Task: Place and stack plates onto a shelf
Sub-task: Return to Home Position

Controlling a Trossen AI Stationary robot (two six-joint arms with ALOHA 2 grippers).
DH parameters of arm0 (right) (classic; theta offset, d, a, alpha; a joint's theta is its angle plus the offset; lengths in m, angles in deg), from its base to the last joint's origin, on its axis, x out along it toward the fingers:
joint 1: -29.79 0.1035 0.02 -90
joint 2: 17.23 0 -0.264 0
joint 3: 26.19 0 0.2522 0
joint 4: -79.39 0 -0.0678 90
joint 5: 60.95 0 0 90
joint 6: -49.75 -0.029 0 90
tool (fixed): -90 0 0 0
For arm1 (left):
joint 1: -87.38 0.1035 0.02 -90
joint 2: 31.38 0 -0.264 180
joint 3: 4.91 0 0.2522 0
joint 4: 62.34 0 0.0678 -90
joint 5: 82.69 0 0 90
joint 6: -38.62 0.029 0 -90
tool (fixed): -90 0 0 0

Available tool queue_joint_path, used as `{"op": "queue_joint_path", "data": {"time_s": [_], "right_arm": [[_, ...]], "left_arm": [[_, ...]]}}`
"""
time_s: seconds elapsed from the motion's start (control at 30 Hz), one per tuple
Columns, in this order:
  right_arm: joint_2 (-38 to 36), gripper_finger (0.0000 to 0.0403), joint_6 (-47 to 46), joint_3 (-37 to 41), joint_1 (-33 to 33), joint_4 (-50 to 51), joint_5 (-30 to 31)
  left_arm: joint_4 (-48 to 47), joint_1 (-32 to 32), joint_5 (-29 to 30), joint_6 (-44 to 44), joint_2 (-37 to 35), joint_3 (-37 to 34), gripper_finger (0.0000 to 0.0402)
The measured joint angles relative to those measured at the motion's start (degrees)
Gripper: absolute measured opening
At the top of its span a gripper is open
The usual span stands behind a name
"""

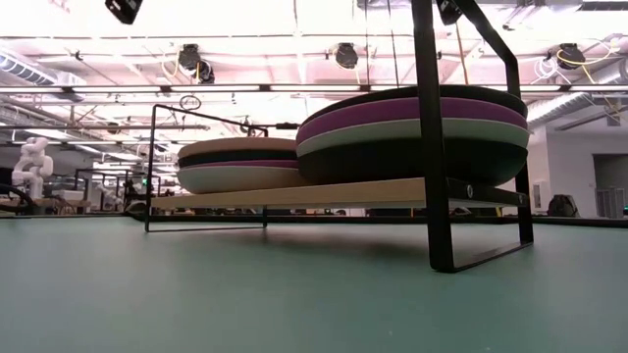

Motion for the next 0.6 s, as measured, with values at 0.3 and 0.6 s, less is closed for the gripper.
{"op": "queue_joint_path", "data": {"time_s": [0.3,0.6], "right_arm": [[0.0,0.0,-1.0,0.0,-0.1,-1.4,-0.2],[-0.6,0.0,-1.1,4.8,-0.2,-3.9,-3.3]], "left_arm": [[1.5,0.2,-7.2,10.2,-0.3,-0.4,0.001],[21.6,1.6,-13.2,4.8,-5.3,-16.6,0.0011]]}}
